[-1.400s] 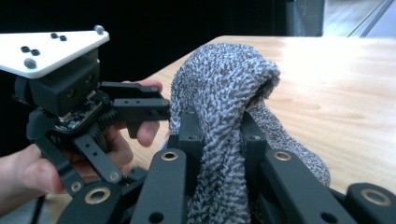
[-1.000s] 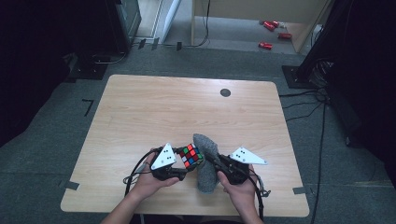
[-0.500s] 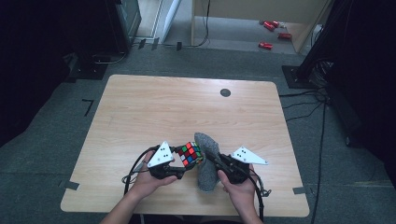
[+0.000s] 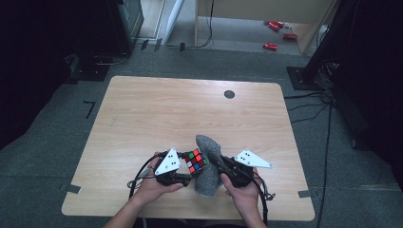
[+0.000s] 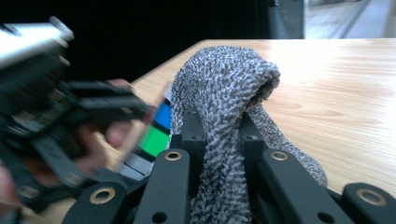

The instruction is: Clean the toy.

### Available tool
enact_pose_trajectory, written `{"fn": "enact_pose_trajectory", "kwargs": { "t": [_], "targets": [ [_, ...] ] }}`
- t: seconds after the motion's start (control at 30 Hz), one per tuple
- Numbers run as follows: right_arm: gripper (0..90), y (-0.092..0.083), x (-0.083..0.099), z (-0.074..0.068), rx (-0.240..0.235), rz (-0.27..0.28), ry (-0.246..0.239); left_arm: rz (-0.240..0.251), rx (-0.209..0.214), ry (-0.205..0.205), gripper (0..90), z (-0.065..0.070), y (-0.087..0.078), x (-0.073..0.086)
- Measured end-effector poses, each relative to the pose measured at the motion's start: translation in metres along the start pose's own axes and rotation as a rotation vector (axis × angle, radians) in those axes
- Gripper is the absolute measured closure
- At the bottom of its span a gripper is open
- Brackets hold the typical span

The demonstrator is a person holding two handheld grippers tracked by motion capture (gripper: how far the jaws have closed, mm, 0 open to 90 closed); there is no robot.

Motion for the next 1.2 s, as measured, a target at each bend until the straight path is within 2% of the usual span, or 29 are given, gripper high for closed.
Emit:
{"fn": "enact_pose_trajectory", "kwargs": {
  "t": [0.07, 0.2, 0.23, 0.3, 0.33, 0.4, 0.43, 0.5, 0.57, 0.63, 0.7, 0.77, 0.8, 0.87, 0.93, 1.0, 1.07, 1.13, 1.17, 1.2],
  "targets": [
    [78.9, 0.0, 0.002, 0.004, 0.002, -0.004, 0.013, 0.014, 0.006, -0.029, 34.6, -0.004, -0.002, -0.001],
    [79.1, 0.0, 0.002, 0.0, -0.001, -0.003, 0.005, 0.02, 0.01, -0.036, 34.6, -0.006, -0.003, 0.0],
    [79.1, 0.0, 0.0, -0.002, -0.002, 0.0, 0.003, 0.016, 0.01, -0.032, 34.6, -0.006, -0.003, 0.0],
    [79.0, -0.002, -0.004, -0.011, -0.043, 0.014, 0.007, -0.002, 0.023, -0.016, 34.6, -0.002, 0.0, 0.002],
    [79.0, -0.002, -0.006, -0.016, -0.052, 0.023, -0.007, -0.006, 0.027, -0.006, 34.7, 0.001, 0.001, 0.003],
    [79.0, -0.003, -0.01, -0.022, -0.038, 0.022, -0.044, -0.001, 0.031, -0.002, 34.7, 0.003, 0.002, 0.002],
    [78.9, -0.003, -0.011, -0.022, -0.04, 0.029, -0.044, 0.005, 0.03, -0.001, 34.7, 0.003, 0.001, 0.001],
    [78.9, -0.003, -0.01, -0.017, -0.04, 0.031, -0.014, 0.012, 0.027, 0.004, 34.7, 0.003, -0.001, 0.0],
    [78.9, -0.002, -0.005, -0.008, -0.018, 0.02, 0.008, 0.019, 0.017, 0.003, 34.6, 0.0, -0.003, -0.002],
    [78.9, 0.0, 0.0, -0.001, -0.005, 0.003, 0.026, 0.023, 0.004, -0.015, 34.5, -0.003, -0.004, -0.002],
    [79.0, -0.001, 0.001, -0.001, -0.006, 0.0, 0.033, 0.028, -0.005, -0.035, 34.5, -0.006, -0.005, -0.002],
    [78.9, -0.002, -0.003, -0.007, -0.019, 0.011, 0.015, 0.015, -0.003, -0.036, 34.5, -0.006, -0.003, 0.0],
    [78.8, -0.002, -0.006, -0.012, -0.042, 0.018, 0.013, 0.002, 0.007, -0.032, 34.6, -0.004, -0.001, 0.002],
    [78.7, -0.003, -0.01, -0.021, -0.063, 0.028, -0.017, -0.014, 0.02, -0.006, 34.6, 0.002, 0.003, 0.004],
    [78.5, -0.003, -0.011, -0.024, -0.066, 0.027, -0.027, -0.017, 0.01, 0.005, 34.6, 0.004, 0.004, 0.003],
    [78.4, -0.002, -0.01, -0.019, -0.061, 0.03, -0.011, -0.015, 0.002, 0.01, 34.6, 0.002, 0.003, 0.003],
    [78.5, -0.001, -0.005, -0.008, -0.032, 0.009, 0.011, 0.011, 0.007, -0.011, 34.6, -0.001, -0.001, 0.0],
    [78.5, 0.0, 0.002, 0.003, -0.017, -0.002, 0.055, 0.024, -0.001, -0.029, 34.5, -0.005, -0.005, -0.002],
    [78.6, 0.001, 0.004, 0.006, -0.017, -0.006, 0.076, 0.024, -0.002, -0.033, 34.5, -0.006, -0.005, -0.002],
    [78.6, 0.0, 0.004, 0.006, -0.018, -0.006, 0.076, 0.022, 0.002, -0.038, 34.5, -0.007, -0.005, -0.001]
  ]
}}
Point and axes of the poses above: each handheld gripper's, and its own axes: y roughly forward along the jaws, x roughly out of its underside, z roughly to its right, the point moved 7 cm from there along y, roughly forward along the jaws, and after that the axes turned 3 degrees about z, right-handed, at the moved point
